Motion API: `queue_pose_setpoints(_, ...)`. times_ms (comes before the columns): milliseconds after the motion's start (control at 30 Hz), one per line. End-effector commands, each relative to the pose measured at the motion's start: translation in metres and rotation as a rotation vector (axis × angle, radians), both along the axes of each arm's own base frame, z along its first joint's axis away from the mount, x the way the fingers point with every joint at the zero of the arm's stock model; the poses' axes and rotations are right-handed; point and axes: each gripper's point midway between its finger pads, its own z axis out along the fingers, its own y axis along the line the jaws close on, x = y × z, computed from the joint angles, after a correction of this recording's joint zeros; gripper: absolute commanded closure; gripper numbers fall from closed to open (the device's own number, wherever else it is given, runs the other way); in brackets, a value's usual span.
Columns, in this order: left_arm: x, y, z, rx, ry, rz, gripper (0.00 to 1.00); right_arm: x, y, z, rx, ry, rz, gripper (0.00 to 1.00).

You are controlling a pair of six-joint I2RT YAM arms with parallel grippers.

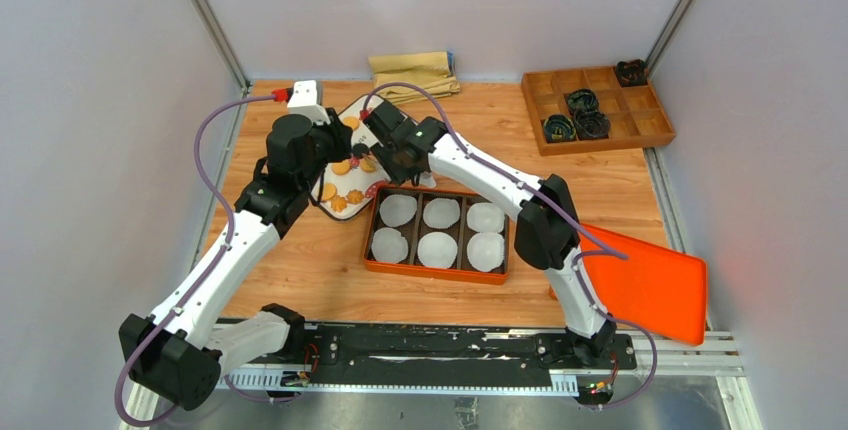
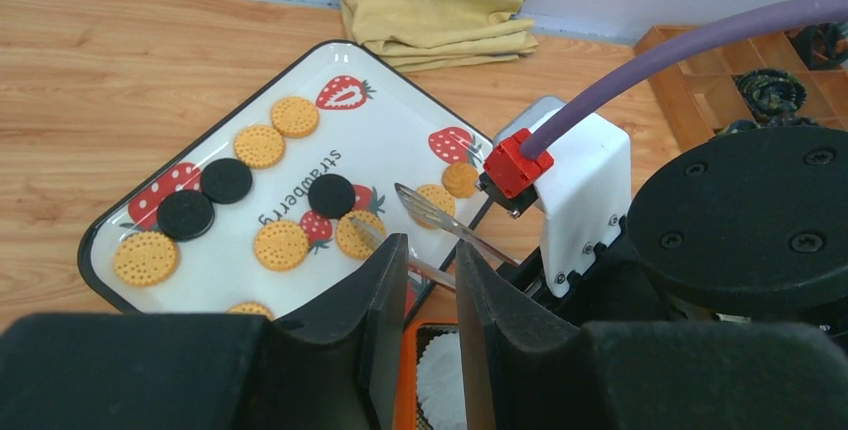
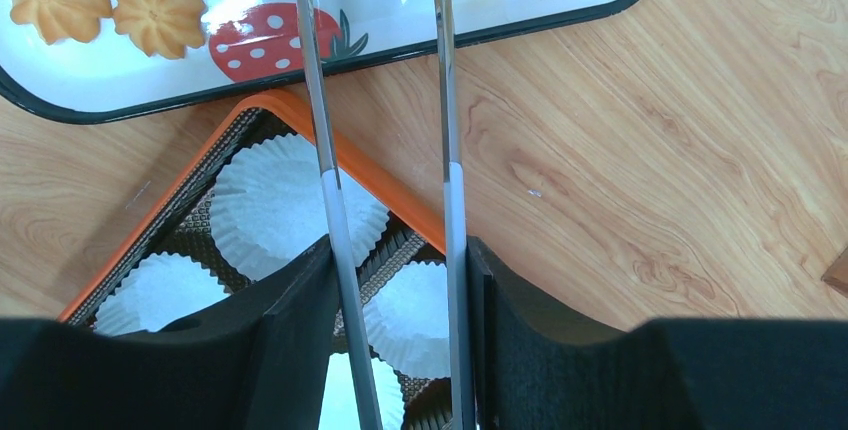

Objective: Pack the cookies

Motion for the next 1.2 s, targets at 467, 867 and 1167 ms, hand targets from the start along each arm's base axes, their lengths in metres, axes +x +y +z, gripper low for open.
queue_pose_setpoints(467,-0.004,0.000,0.009,-0.011,-0.020,-0.004,0.68,-0.016,0.020,-0.007,0.059,0.108,0.078,0.52)
queue_pose_setpoints(867,-0.005,0.005,0.008,0.010,-0.018,0.016,0.66,-0.018,0.032,-0.034,0.051,0.176,0.101,0.39)
queue_pose_setpoints(1167,-0.005,0.007,0.006,0.023,-0.016,0.021,0.66,-0.018,0.035,-0.059,0.032,0.221,0.103,0.38)
